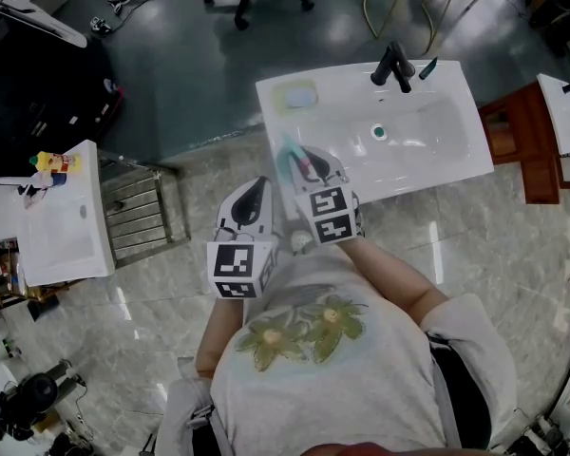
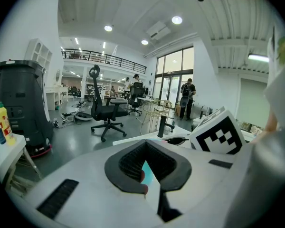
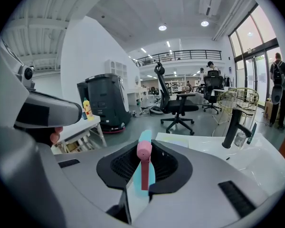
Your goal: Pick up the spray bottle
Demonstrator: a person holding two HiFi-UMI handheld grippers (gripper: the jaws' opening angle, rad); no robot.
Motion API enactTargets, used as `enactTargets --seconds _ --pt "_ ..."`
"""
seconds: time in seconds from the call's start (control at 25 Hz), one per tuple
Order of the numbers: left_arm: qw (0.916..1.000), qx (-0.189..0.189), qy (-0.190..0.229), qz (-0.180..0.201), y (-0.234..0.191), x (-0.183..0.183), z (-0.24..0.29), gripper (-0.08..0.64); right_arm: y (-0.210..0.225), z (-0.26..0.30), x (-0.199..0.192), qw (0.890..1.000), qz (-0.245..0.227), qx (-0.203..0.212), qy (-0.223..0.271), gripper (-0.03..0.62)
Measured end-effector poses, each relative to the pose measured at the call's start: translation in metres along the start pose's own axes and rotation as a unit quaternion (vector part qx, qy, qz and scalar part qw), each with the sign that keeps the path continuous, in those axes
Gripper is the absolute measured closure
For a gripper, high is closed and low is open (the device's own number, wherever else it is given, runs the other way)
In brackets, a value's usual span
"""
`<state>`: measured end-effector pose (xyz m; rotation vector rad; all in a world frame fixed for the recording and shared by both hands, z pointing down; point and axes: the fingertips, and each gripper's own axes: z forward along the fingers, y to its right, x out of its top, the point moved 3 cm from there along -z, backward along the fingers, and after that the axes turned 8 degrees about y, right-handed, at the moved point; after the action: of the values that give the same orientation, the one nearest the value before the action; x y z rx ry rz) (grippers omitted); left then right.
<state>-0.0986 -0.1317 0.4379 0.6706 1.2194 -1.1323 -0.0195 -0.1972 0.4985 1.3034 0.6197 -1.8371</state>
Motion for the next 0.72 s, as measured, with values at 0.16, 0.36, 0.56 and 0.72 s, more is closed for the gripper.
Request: enactTargets --seconds 0.16,0.36,0.56,0.72 --pt "1.0 -0.001 0.0 0.0 0.0007 -0.001 0.001 0.554 0.0005 -0.0013 -0.0004 1.0 0.003 0.002 0.0 0.52" --pt "1.0 -0.005 0.0 0.003 0.0023 -0.0018 -0.0007 0.554 0.0024 -0.004 -0.0004 1.0 0.004 0.0 -0.001 0.521" --pt "1.0 -0.007 -0.003 0.002 0.0025 -0.0016 -0.0011 0.554 0.0051 -0.0044 0.0041 1.0 0.006 -0.003 0.002 0.522" --pt "1.0 -0.007 -0.001 0.0 0.0015 -0.0012 -0.0022 0.554 0.0041 -0.0052 0.0076 1.0 0.004 -0.002 0.005 0.521"
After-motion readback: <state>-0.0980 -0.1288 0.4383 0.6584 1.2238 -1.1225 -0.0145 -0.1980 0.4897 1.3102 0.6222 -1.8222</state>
